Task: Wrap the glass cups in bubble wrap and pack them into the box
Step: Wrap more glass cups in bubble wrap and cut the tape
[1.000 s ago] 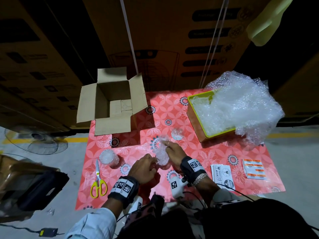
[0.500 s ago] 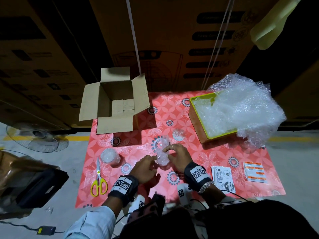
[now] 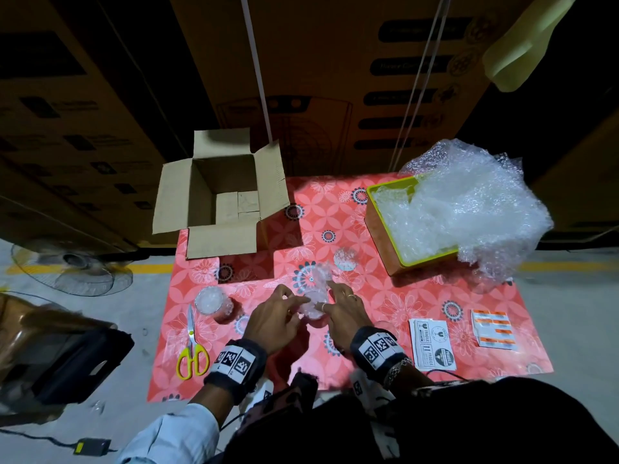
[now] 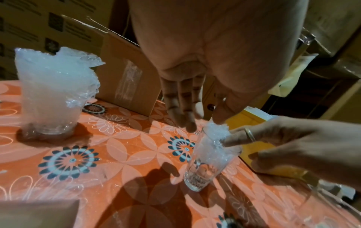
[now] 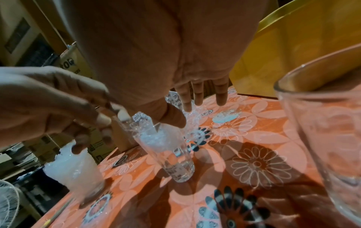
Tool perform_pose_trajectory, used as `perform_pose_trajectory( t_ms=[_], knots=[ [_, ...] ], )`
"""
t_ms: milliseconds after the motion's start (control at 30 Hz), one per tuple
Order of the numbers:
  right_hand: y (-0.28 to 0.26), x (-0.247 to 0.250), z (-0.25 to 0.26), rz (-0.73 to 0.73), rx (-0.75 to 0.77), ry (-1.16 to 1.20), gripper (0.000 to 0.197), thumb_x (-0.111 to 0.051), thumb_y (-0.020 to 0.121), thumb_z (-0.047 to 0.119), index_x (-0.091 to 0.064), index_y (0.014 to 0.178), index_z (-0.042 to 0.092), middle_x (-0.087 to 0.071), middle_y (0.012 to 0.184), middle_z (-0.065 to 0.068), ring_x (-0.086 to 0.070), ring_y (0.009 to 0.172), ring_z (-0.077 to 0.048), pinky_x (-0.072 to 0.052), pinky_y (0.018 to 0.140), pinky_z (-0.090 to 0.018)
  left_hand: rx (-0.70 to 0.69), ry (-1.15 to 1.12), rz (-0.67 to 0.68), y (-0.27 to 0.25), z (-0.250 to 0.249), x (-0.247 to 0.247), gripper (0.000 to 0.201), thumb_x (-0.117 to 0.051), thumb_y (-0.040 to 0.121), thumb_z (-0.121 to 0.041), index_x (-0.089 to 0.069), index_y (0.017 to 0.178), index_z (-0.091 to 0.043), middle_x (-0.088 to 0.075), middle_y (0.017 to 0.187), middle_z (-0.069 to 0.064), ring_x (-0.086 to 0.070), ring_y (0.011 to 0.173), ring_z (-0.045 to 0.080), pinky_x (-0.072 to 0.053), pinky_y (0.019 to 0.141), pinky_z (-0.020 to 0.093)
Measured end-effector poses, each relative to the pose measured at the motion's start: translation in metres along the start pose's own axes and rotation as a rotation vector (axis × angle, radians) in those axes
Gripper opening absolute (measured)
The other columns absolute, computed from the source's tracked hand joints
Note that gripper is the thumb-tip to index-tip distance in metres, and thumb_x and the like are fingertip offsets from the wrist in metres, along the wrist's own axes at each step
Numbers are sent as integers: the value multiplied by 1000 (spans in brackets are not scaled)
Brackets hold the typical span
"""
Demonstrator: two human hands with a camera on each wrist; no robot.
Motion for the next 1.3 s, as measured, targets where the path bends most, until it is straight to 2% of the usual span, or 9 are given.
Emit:
perform_pose_trajectory(
  t_ms=[233,433,533,667,767,933,1033,1133,1300],
  knots=[
    [7,11,-23,-263,-184,727,32,-49,90,-5,-70,94,19,-61,120,-4,-57,114,-18,-48,100,-33,77,99,74,-2,7,-12,39,-64,97,-29,-63,136,-31,-53,120,-1,-68,98,25,-50,78,34],
    [30,2,-39,-107,-399,742,73,-52,95,10,-23,155,40,-48,114,12,-63,108,-28,-45,81,-27,-49,-42,-8,-6,-6,-11,40,-60,93,-20,-56,131,-33,-52,121,-9,-69,82,18,-55,71,40],
    [42,-12,-40,-87,-385,741,55,-49,92,15,-37,140,38,-42,100,26,-58,86,-16,-45,66,-23,-68,34,76,-7,-11,-16,53,-58,94,-19,-51,144,-37,-48,127,-5,-68,90,22,-55,73,38],
    [40,-4,-39,-147,-388,872,26,-51,96,1,-71,111,10,-67,100,5,-61,94,-13,-45,87,-23,-3,45,122,-5,-6,-23,47,-58,94,-16,-60,141,-22,-47,133,0,-68,97,28,-55,82,41],
    [27,11,-38,-296,-322,978,31,-54,93,-7,-76,102,13,-73,104,3,-66,93,-10,-52,89,-28,27,-42,100,-2,3,-29,44,-61,94,-13,-63,138,-17,-49,127,-2,-66,91,22,-51,85,32],
    [3,23,-28,-244,-127,879,32,-58,89,-7,-80,103,11,-65,116,16,-54,103,21,-39,82,2,61,-256,-14,2,8,-32,39,-62,87,1,-74,121,-14,-54,109,-5,-62,89,15,-49,79,24],
    [1,15,-24,-174,-4,681,29,-60,91,-3,-80,107,12,-65,129,4,-53,119,0,-37,94,0,181,-457,-102,2,14,-32,38,-63,82,8,-77,104,-20,-59,102,-6,-64,86,14,-53,77,24],
    [2,9,-18,-125,91,456,33,-58,88,0,-80,106,16,-67,130,4,-44,135,-9,-30,114,-29,289,-628,-137,2,17,-32,36,-68,76,11,-72,91,-22,-67,104,1,-70,83,23,-55,75,27],
    [-1,0,-14,-89,153,258,42,-54,82,-5,-77,104,22,-69,125,9,-34,142,-10,-18,109,-27,313,-714,-159,-1,20,-33,41,-62,79,13,-64,89,-27,-67,105,7,-75,80,29,-61,75,42]
  ],
)
Point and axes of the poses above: each hand's wrist, its own y-axis towards the middle knuckle, its own x-axis out of the back of the hand, z = x × y, the point moved 5 cm from there along y, towards the middle knuckle
